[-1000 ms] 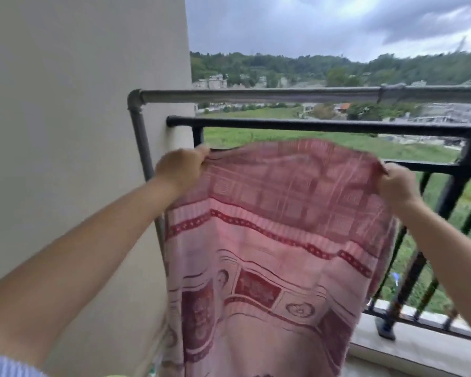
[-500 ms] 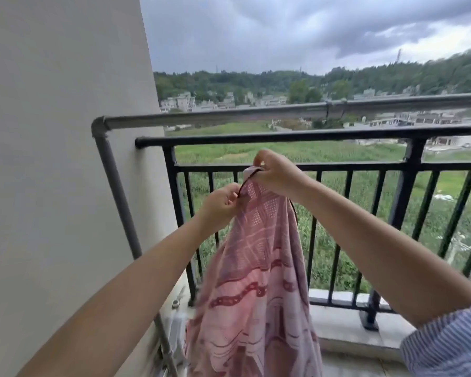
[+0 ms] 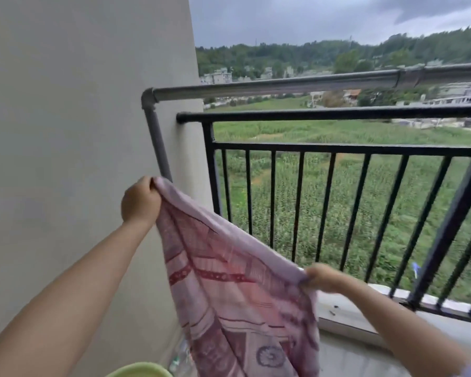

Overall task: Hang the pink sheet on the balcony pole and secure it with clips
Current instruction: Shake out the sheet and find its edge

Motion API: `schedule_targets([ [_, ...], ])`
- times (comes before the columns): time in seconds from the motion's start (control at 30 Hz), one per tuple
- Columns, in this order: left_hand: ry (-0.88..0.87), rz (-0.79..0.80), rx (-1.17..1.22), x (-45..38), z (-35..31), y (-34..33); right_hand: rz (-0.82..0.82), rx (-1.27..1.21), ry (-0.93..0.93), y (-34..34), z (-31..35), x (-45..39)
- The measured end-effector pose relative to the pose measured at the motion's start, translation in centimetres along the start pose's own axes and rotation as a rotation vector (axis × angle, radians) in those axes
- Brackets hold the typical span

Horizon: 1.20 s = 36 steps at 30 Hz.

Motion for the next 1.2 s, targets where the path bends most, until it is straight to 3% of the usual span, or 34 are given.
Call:
schedule_targets([
  [0.07,0.149,0.119,-0.319,0.4,2.3,-1.3,-0.175,-0.011,0.042,5.3,1.3,2.0],
  [0.1,0.091,0.225,-0.422,1.0,1.5,-3.0,-0.262,0.033,0.107,8.2,3.4,3.5],
  [0.13,-0.079,0.342,-0.441,1.9,-0.5,-5.6,-0.349,0.068,0.201,11.0,6.1,5.1],
  [0.17,-0.284,0.476,-0.361,3.4,-3.5,-8.5,-0.417,0.098,0.300,13.4,8.9,6.8],
  [0.23,-0.523,0.729,0.014,7.1,-9.4,-11.8,-0.504,0.130,0.444,16.7,13.4,9.7],
  [0.27,-0.567,0.717,0.204,7.8,-11.6,-11.7,-0.528,0.128,0.487,17.8,14.7,10.8],
  [0.33,-0.568,0.510,0.418,6.8,-13.0,-9.6,-0.516,0.043,0.510,18.9,15.0,12.0],
  [0.43,-0.673,0.330,0.370,5.7,-13.1,-6.7,-0.243,-0.071,0.378,15.4,11.8,9.8],
  [0.53,-0.606,0.248,0.403,4.0,-11.1,-4.4,-0.017,-0.051,0.275,7.7,7.5,4.7],
  [0.63,-0.367,0.116,0.368,1.1,-6.8,-2.7,-0.182,-0.123,0.186,5.2,3.2,1.1],
  [0.7,-0.177,0.162,0.048,-0.7,-3.4,-3.4,-0.507,-0.141,0.168,8.4,1.6,2.1],
  [0.77,-0.021,0.241,-0.438,-0.7,-0.9,-4.5,-0.934,-0.162,0.220,13.5,1.9,6.6],
  [0.8,-0.070,0.273,-0.525,0.0,-1.2,-5.5,-1.102,-0.135,0.258,15.9,3.0,9.3],
  [0.87,-0.381,0.378,-0.349,2.9,-5.3,-8.8,-1.258,0.005,0.343,18.6,6.9,12.5],
  [0.93,-0.582,0.497,0.049,6.8,-10.9,-10.4,-1.285,0.151,0.440,19.3,11.0,13.5],
  [1.0,-0.571,0.388,0.303,7.3,-13.2,-10.1,-1.287,0.181,0.489,19.2,13.0,13.8],
  [1.1,-0.518,0.086,0.397,5.4,-12.7,-7.6,-1.189,0.043,0.530,19.0,11.8,13.8],
  [1.2,-0.616,-0.019,0.356,5.4,-13.1,-5.1,-0.858,0.069,0.343,14.6,9.8,9.5],
])
Point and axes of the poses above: each hand's wrist, its own x-axis away from the middle knuckle, its own y-axis out of the back of the hand, z = x × y, the point moved 9 cm from there along -x, towards the middle knuckle, and after that the axes turned 12 degrees about z, right-handed, at the moved point
